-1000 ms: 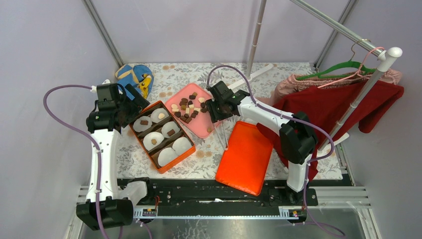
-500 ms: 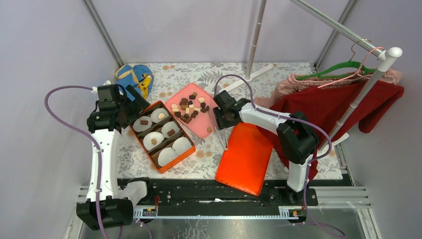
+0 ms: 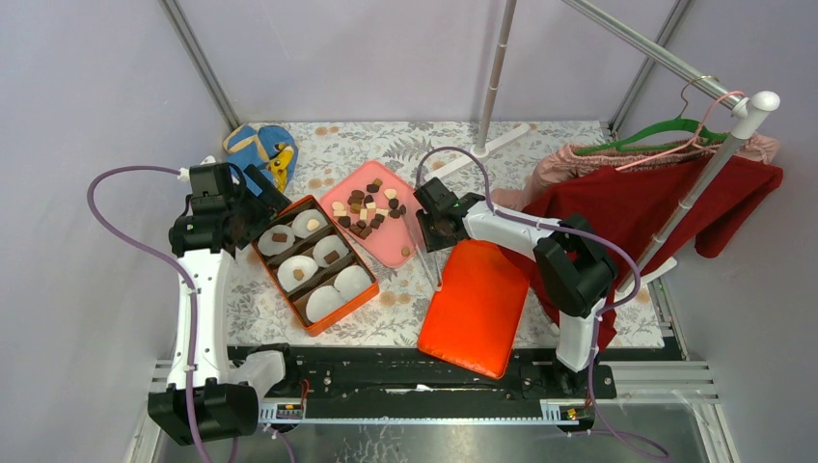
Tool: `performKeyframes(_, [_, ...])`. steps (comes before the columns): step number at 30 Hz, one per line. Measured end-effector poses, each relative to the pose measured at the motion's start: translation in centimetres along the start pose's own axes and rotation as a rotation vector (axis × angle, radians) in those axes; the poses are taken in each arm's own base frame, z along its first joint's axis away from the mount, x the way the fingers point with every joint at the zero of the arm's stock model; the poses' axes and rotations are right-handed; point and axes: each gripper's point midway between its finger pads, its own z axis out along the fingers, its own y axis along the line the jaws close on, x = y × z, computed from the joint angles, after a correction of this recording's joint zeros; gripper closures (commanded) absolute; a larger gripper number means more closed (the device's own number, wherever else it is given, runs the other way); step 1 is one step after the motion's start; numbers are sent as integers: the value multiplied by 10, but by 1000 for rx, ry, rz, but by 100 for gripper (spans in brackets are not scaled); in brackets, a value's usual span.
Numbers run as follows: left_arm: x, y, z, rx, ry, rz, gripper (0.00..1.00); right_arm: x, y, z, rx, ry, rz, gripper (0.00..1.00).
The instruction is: Pack the chocolate
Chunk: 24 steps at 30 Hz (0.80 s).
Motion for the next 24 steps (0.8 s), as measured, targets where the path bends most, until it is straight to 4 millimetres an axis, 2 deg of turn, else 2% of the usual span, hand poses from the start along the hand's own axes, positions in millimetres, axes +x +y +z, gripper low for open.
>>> performKeyframes(5, [0, 0, 1, -2, 3, -1, 1, 3, -1, 3, 3, 8, -7, 70])
performKeyframes(16, [1, 1, 3, -5, 8, -1, 1, 11, -5, 9, 16, 32, -29, 96])
performKeyframes(20, [1, 1, 5, -11, 15, -2, 1, 9, -8, -1, 26, 23, -40, 100])
performKeyframes(24, [2, 2, 8, -16, 23, -3, 1, -4, -14, -25, 47, -32, -53, 100])
